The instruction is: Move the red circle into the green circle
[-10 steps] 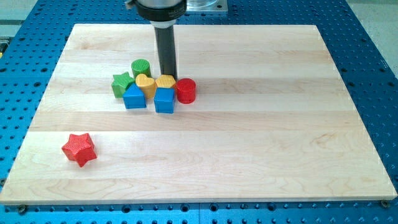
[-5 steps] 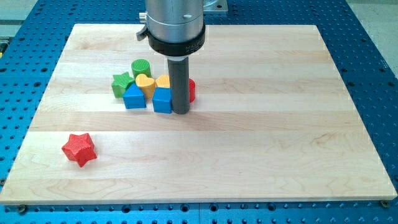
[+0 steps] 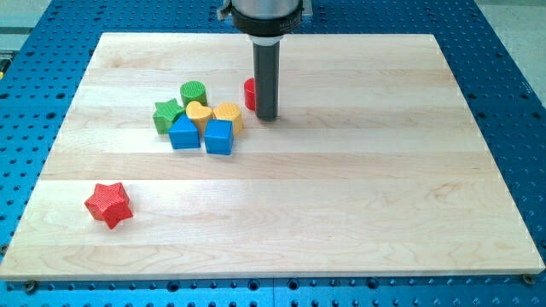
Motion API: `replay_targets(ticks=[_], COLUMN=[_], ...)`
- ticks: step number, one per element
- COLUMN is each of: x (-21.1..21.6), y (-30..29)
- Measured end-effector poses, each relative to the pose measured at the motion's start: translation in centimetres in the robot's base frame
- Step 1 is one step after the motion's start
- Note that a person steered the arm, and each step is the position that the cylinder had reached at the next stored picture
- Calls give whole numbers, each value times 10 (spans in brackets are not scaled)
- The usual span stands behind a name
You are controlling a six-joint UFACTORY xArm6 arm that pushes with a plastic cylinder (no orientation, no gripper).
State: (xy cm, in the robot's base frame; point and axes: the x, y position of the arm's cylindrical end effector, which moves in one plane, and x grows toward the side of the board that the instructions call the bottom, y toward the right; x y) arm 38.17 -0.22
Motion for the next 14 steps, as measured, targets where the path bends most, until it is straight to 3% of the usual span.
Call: replay_targets(ticks=[1,4,5,7,8,9,11,12,13,14], x=[-20,-27,-53,-40,-65,-62,127,213,236,229], y=[37,-24,-16,-81,-58,-1,7,-103,-155,-241])
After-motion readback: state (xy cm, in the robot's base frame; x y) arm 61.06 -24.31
